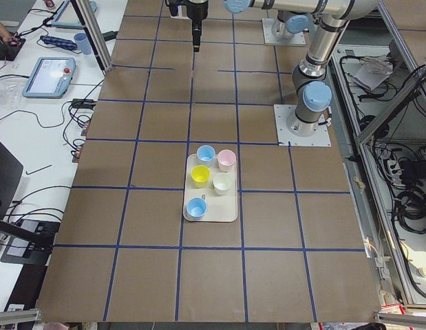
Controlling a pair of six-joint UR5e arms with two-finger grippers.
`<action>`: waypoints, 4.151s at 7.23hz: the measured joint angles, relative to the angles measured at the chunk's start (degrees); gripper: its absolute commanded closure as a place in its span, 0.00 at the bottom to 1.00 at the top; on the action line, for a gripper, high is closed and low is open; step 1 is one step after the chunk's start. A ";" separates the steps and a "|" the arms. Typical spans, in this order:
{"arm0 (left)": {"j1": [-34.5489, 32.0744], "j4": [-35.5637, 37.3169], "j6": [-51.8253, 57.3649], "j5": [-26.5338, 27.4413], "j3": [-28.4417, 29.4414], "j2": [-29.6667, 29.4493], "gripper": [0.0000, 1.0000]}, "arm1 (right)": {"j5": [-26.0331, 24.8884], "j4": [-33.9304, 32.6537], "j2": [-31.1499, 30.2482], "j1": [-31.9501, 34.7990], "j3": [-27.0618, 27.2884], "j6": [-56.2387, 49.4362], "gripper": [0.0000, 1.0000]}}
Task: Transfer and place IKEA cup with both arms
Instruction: 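Move the right gripper toward the white cup on the wire rack, then lower the right gripper and grasp the white cup on the rack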
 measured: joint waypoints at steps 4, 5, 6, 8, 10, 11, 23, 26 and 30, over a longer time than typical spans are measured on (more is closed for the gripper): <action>0.00 -0.08 0.00 0.03 -0.02 0.04 0.00 | -4.12 -1.23 0.22 -1.12 0.53 -0.41 0.00; -0.04 -0.08 0.00 0.00 -0.06 0.06 0.00 | -6.77 -1.57 0.64 -1.99 0.89 -0.75 0.00; -0.07 -0.09 0.00 -0.02 -0.07 0.08 0.00 | -8.32 -1.87 1.53 -3.42 1.09 -1.38 0.00; -0.08 -0.09 0.00 -0.09 -0.09 0.08 0.00 | -13.62 -3.30 5.76 -7.09 1.39 -3.61 0.00; -0.06 -0.09 0.00 -0.14 -0.09 0.09 0.00 | -17.93 -7.76 10.25 -9.11 1.75 -7.01 0.02; -0.06 -0.09 0.00 -0.17 -0.09 0.09 0.00 | -18.87 -10.75 12.35 -9.78 1.89 -9.04 0.02; 0.00 -0.09 0.00 -0.29 -0.09 0.20 0.00 | -18.47 -38.55 16.91 -21.92 17.20 -30.14 0.21; 0.00 -0.09 0.00 -0.29 -0.09 0.26 0.00 | -18.29 -39.47 17.03 -21.96 17.22 -29.94 0.50; 0.00 -0.09 0.00 -0.31 -0.09 0.26 0.00 | -18.12 -38.15 16.33 -22.30 16.72 -30.06 0.52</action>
